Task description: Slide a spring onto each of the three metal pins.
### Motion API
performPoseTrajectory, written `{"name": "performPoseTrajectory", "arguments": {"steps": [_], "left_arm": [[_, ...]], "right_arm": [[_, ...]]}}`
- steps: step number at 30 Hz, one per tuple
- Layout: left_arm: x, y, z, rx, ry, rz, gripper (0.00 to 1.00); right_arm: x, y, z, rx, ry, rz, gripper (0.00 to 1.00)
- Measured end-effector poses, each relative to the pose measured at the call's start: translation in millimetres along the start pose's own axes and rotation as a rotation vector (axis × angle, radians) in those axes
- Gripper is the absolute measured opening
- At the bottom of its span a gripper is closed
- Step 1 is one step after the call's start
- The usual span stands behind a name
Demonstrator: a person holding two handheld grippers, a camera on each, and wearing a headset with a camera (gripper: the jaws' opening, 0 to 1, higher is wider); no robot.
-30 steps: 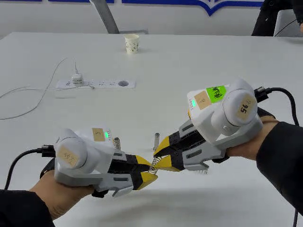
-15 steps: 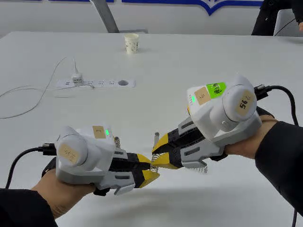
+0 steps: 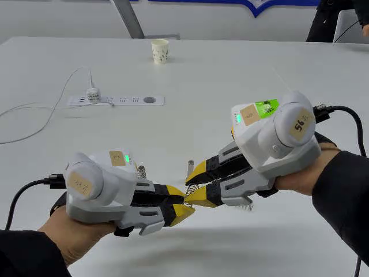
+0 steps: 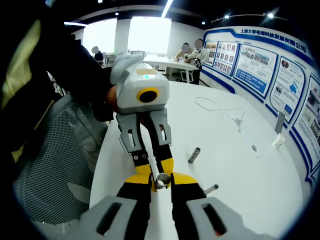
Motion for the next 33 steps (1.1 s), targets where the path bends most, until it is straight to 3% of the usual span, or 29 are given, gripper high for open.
{"name": "performPoseTrajectory", "arguments": {"steps": [8, 33], "left_arm": [[-0.2, 0.0, -2.0, 0.001, -0.017, -0.001, 0.09], [2.4, 2.2, -1.3, 0.018, -0.003, -0.015, 0.13]], "right_arm": [[2.7, -2.5, 3.1, -0.022, -0.007, 0.008, 0.15], [-0.7, 0.2, -2.8, -0.023, -0.029, 0.002, 0.12]]}}
Point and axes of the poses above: the centre of the closed fingertips' face, and the gripper's own axes: x roughly backward along the fingers, y roughly to its left, z roughly out of its underside, the point moved 10 cm from there along x, roughly backward along the fingers, and after that the axes turned 5 degrees about -x, right-handed, at the moved point
